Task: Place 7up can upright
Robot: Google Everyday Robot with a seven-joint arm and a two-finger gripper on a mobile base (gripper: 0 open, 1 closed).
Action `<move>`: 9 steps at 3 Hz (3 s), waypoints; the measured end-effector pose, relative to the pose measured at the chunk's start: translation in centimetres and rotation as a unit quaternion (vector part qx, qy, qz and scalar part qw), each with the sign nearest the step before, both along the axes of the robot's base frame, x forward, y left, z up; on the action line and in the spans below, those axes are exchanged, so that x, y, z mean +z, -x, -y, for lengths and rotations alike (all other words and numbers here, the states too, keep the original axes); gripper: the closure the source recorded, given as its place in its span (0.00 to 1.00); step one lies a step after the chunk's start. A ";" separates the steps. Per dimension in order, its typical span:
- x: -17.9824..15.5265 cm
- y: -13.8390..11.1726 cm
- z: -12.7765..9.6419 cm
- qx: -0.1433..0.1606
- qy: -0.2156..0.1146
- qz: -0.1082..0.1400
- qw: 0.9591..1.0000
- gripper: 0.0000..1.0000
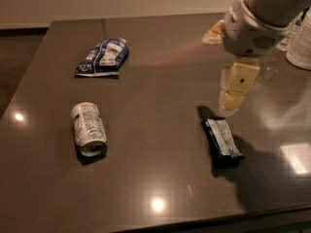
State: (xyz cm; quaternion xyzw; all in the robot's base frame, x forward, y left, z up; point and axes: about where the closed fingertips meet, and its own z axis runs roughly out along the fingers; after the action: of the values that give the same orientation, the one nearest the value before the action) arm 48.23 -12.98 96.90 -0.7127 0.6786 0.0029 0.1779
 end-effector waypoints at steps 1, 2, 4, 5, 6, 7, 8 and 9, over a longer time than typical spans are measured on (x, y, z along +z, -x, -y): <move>-1.2 -1.0 -4.1 0.090 0.003 0.007 0.996 0.00; -2.2 -1.3 -7.7 0.176 0.017 0.017 0.984 0.00; -3.7 0.0 -15.0 0.329 0.047 0.028 0.943 0.00; -5.1 1.2 -18.4 0.389 0.072 0.026 0.918 0.00; -6.0 2.9 -23.2 0.470 0.079 0.022 0.879 0.00; -6.4 3.7 -25.4 0.517 0.082 0.024 0.852 0.00; -7.6 3.7 -26.5 0.568 0.103 0.027 0.816 0.00; -8.7 3.4 -26.5 0.595 0.119 0.025 0.794 0.00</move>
Offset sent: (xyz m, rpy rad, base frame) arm 0.0164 0.1233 -0.0378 -0.0802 -0.0506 0.6016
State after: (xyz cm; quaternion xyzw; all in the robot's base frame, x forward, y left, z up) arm 44.81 13.55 88.19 -0.9912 0.1108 0.0092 0.0716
